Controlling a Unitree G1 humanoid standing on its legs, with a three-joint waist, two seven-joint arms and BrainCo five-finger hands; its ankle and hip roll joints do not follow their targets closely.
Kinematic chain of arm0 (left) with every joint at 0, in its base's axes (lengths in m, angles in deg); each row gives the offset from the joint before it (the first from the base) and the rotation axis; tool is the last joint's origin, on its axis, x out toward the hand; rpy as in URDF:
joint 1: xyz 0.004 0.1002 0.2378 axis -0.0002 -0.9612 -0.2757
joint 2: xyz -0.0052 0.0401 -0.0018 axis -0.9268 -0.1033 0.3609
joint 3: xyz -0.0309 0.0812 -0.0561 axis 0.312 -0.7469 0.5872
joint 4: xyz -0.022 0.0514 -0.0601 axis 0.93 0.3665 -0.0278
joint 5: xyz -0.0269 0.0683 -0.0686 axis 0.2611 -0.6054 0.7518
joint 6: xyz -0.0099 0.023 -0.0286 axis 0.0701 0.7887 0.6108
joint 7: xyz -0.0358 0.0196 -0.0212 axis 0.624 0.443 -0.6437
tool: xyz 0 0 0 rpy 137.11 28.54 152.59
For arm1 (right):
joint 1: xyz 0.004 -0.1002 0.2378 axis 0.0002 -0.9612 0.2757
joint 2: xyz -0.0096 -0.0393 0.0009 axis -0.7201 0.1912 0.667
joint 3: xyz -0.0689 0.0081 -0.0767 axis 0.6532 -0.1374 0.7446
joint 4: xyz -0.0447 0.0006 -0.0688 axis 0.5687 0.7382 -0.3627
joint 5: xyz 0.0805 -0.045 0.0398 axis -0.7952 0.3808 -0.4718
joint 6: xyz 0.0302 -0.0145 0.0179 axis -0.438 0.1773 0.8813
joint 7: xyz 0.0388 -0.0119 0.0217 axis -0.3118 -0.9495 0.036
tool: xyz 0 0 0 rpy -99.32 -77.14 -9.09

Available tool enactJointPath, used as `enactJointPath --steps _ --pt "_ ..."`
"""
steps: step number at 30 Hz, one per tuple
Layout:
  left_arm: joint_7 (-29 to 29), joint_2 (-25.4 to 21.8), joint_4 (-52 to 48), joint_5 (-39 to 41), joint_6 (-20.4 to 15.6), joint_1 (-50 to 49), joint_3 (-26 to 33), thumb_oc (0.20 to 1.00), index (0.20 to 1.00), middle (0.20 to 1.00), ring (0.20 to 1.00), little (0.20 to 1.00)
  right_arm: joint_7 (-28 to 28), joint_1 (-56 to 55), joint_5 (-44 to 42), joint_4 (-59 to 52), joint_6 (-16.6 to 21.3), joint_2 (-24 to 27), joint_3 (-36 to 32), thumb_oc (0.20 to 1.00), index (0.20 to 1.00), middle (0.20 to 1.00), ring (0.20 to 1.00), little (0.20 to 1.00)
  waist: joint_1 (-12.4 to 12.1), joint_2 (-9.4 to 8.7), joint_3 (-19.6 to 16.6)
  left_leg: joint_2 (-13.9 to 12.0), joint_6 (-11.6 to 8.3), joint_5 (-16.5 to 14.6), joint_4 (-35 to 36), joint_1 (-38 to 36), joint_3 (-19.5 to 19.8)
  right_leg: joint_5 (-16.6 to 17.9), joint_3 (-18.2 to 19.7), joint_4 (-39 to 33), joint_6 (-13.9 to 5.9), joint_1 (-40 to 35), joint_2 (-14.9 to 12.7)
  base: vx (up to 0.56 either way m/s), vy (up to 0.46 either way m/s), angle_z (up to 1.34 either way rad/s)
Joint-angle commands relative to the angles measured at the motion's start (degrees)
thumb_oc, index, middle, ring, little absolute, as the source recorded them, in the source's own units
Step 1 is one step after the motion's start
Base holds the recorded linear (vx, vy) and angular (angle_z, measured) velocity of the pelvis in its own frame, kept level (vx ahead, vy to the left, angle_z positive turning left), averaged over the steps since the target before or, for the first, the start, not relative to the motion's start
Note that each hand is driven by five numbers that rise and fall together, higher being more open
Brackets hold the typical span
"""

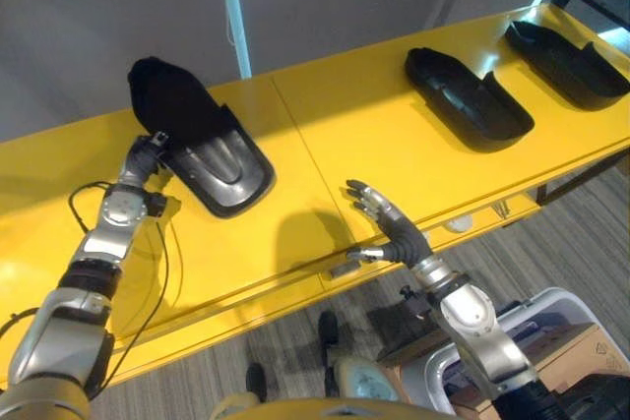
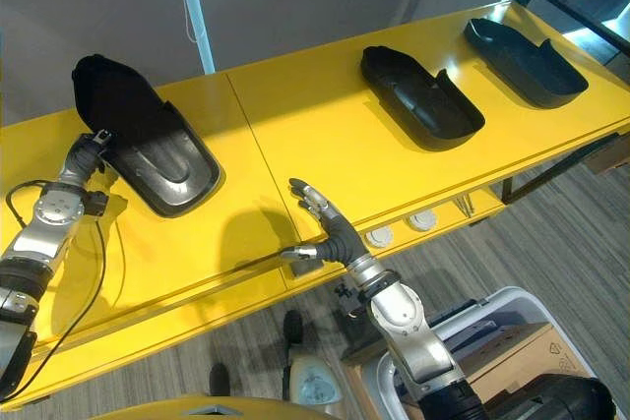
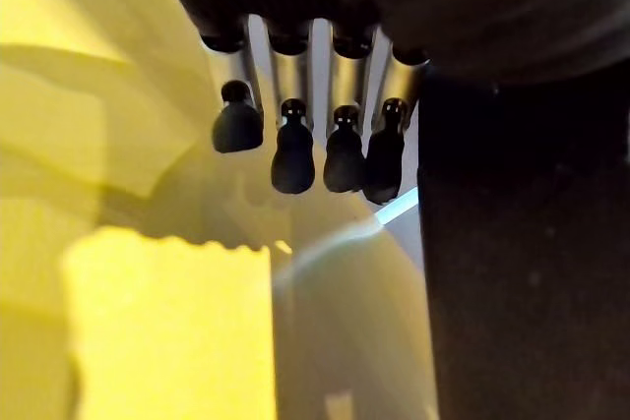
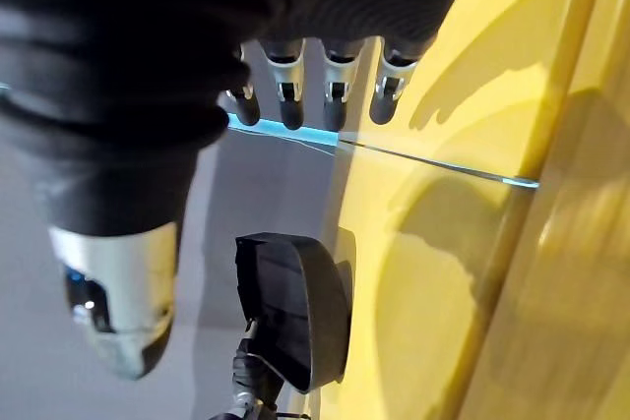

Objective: Move parts from the plastic box to the shelf.

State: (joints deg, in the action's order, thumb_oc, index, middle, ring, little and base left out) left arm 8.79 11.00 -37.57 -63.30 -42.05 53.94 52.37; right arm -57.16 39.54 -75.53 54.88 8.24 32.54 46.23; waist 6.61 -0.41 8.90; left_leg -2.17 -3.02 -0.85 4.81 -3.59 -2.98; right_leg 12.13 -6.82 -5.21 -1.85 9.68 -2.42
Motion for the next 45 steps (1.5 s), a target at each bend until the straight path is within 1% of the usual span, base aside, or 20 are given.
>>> enactJointPath --steps 1,2,3,5,6,7,9,10,15,16,23,33,34,35,39,40,45 --pt "0.1 -5.4 3.2 -5.1 -1.2 7.9 -1.0 0.2 0.2 0.2 0.2 0.2 -1.6 1.0 -1.4 -1.9 2.5 0.8 -1.0 1.0 1.0 1.0 1.0 1.0 -0.7 0.3 0.6 -2.8 -0.78 -2.5 0.2 -0.3 0.0 -11.4 0.8 0.2 -5.91 -9.7 -4.0 0.04 -0.003 0.0" --pt "-0.2 -5.9 2.8 -5.8 -1.0 7.6 -1.0 0.2 0.2 0.2 0.2 0.2 -1.7 0.7 -1.4 -1.8 2.5 0.8 -1.2 1.0 1.0 1.0 1.0 1.0 -0.8 0.29 0.5 -2.9 -0.79 -2.6 0.2 -0.6 0.0 -11.4 0.8 0.2 -5.91 -9.9 -4.0 0.05 -0.008 0.01" --pt "-0.3 -7.4 3.2 -8.8 -0.8 7.8 -1.7 0.2 0.2 0.2 0.2 0.2 -1.8 0.4 -1.2 -1.7 2.7 0.8 -1.5 1.0 1.0 1.0 1.0 1.0 -0.9 0.33 0.3 -2.9 -0.8 -2.8 0.2 -1.0 -0.1 -11.6 0.7 0.2 -5.88 -10.4 -4.0 0.04 -0.007 0.01" --pt "-0.3 -7.4 3.2 -8.8 -0.8 7.9 -1.7 0.2 0.2 0.2 0.2 0.2 -1.8 0.3 -1.2 -1.7 2.7 0.8 -1.5 1.0 1.0 1.0 1.0 1.0 -0.9 0.31 0.3 -2.9 -0.81 -2.8 0.2 -1.0 -0.1 -11.6 0.7 0.2 -5.88 -10.4 -4.0 0.0 0.0 0.0" --pt "-0.4 -8.2 2.7 -10.0 -0.7 7.5 -1.7 0.2 0.2 0.2 0.2 0.2 -2.0 0.0 -1.2 -1.7 2.8 0.8 -1.8 1.0 1.0 1.0 1.0 1.0 -1.0 0.26 0.2 -2.9 -0.82 -2.9 0.2 -1.3 -0.1 -11.7 0.7 0.2 -5.88 -10.6 -4.0 0.05 -0.011 0.01" --pt "-0.5 -9.5 2.8 -12.8 -0.6 7.4 -2.2 0.2 0.2 0.2 0.2 0.2 -2.3 -0.4 -1.3 -1.8 2.9 0.6 -2.0 1.0 1.0 1.0 1.0 1.0 -1.0 0.22 0.0 -3.0 -0.82 -3.1 0.2 -1.7 -0.1 -11.8 0.6 0.2 -5.9 -11.0 -4.0 0.06 -0.012 0.01" --pt "-0.5 -10.4 3.1 -14.1 -0.8 7.5 -2.4 0.2 0.2 0.2 0.2 0.2 -2.5 -0.6 -1.3 -1.8 3.0 0.6 -2.2 1.0 1.0 1.0 1.0 1.0 -1.1 0.15 -0.1 -3.0 -0.84 -3.2 0.2 -2.0 -0.1 -11.9 0.5 0.2 -5.92 -11.2 -4.0 0.04 -0.005 0.0" --pt "-0.3 -11.3 3.9 -16.2 -0.9 7.8 -3.2 0.2 0.2 0.2 0.2 0.2 -2.6 -0.9 -1.5 -1.8 3.2 0.7 -2.3 1.0 1.0 1.0 1.0 1.0 -1.1 0.14 -0.3 -3.1 -0.86 -3.3 0.2 -2.3 -0.2 -12.0 0.6 0.2 -5.94 -11.5 -3.9 0.0 0.0 0.0" --pt "-0.6 -12.7 3.0 -18.1 -1.1 8.0 -4.0 0.2 0.2 0.2 0.2 0.2 -2.8 -1.1 -1.9 -1.9 3.3 0.7 -2.5 1.0 1.0 1.0 1.0 1.0 -1.1 0.09 -0.4 -3.1 -0.86 -3.5 0.2 -2.5 -0.2 -12.0 0.7 0.2 -5.99 -11.6 -3.9 0.01 0.0 0.0" --pt "-0.7 -14.1 2.9 -20.2 -1.3 8.2 -5.0 0.2 0.2 0.2 0.2 0.2 -3.3 -1.4 -2.3 -1.9 3.4 0.6 -2.5 1.0 1.0 1.0 1.0 1.0 -1.1 0.06 -0.5 -3.1 -0.86 -3.7 0.2 -2.7 -0.3 -12.1 0.7 0.2 -6.1 -11.7 -3.8 0.0 0.0 0.0" --pt "-0.7 -13.6 4.5 -19.0 -1.7 8.7 -5.0 0.2 0.2 0.2 0.2 0.2 -3.3 -2.0 -2.4 -1.6 3.2 0.6 -2.3 1.0 1.0 1.0 1.0 1.0 -1.0 -0.09 -0.6 -3.1 -0.9 -3.9 0.2 -2.8 -0.5 -12.1 0.7 0.2 -6.21 -11.8 -3.9 0.0 0.0 0.0" --pt "0.0 -12.3 5.4 -23.5 -2.5 10.9 -8.5 0.2 0.2 0.2 0.2 0.2 -3.2 -2.5 -2.4 -1.6 3.4 0.5 -2.1 1.0 1.0 1.0 1.0 1.0 -0.6 -0.44 -0.3 -3.1 -0.9 -4.1 0.2 -2.9 -0.8 -12.2 1.0 0.2 -6.29 -11.7 -3.8 0.0 0.0 0.0" --pt "0.2 -13.0 4.2 -25.7 -3.2 11.2 -9.8 0.2 0.2 0.2 0.2 0.2 -3.1 -2.5 -2.4 -1.7 3.7 0.7 -2.1 1.0 1.0 1.0 1.0 1.0 -0.5 -0.49 -0.1 -3.1 -0.9 -4.1 0.2 -2.8 -1.0 -12.2 1.2 0.2 -6.38 -11.6 -3.7 0.0 0.0 0.0" --pt "0.6 -13.5 5.1 -27.6 -3.6 11.4 -11.1 0.2 0.2 0.2 0.2 0.2 -3.1 -2.5 -2.7 -1.7 4.0 0.9 -2.0 1.0 1.0 1.0 1.0 1.0 -0.3 -0.48 0.0 -3.1 -0.93 -4.1 0.2 -2.8 -1.2 -12.1 1.3 0.2 -6.42 -11.4 -3.7 0.0 0.0 0.0" --pt "0.9 -13.9 5.4 -28.5 -3.9 11.8 -11.8 0.2 0.2 0.2 0.2 0.2 -3.0 -2.6 -2.8 -1.6 4.1 0.9 -2.0 1.0 1.0 1.0 1.0 1.0 -0.3 -0.53 0.0 -3.1 -0.96 -4.1 0.2 -2.7 -1.3 -12.0 1.5 0.2 -6.48 -11.3 -3.7 0.0 0.0 -0.06" --pt "0.6 -14.7 5.4 -30.1 -3.9 12.2 -13.2 0.2 0.2 0.2 0.2 0.2 -3.0 -2.8 -3.1 -1.7 4.4 1.1 -2.1 1.0 1.0 1.0 1.0 1.0 -0.2 -0.45 0.2 -3.2 -0.98 -4.1 0.2 -2.7 -1.5 -11.9 1.6 0.2 -6.58 -11.1 -3.7 -0.01 0.003 -0.17" --pt "0.8 -16.5 6.6 -32.6 -4.2 12.9 -15.0 0.2 0.2 0.2 0.2 0.2 -3.0 -2.9 -3.2 -2.0 4.7 1.5 -2.1 1.0 1.0 1.0 1.0 1.0 -0.2 -0.37 0.4 -3.3 -1.0 -4.0 0.2 -2.5 -1.7 -11.9 1.8 0.2 -6.72 -10.7 -3.7 0.0 -0.002 -0.05"
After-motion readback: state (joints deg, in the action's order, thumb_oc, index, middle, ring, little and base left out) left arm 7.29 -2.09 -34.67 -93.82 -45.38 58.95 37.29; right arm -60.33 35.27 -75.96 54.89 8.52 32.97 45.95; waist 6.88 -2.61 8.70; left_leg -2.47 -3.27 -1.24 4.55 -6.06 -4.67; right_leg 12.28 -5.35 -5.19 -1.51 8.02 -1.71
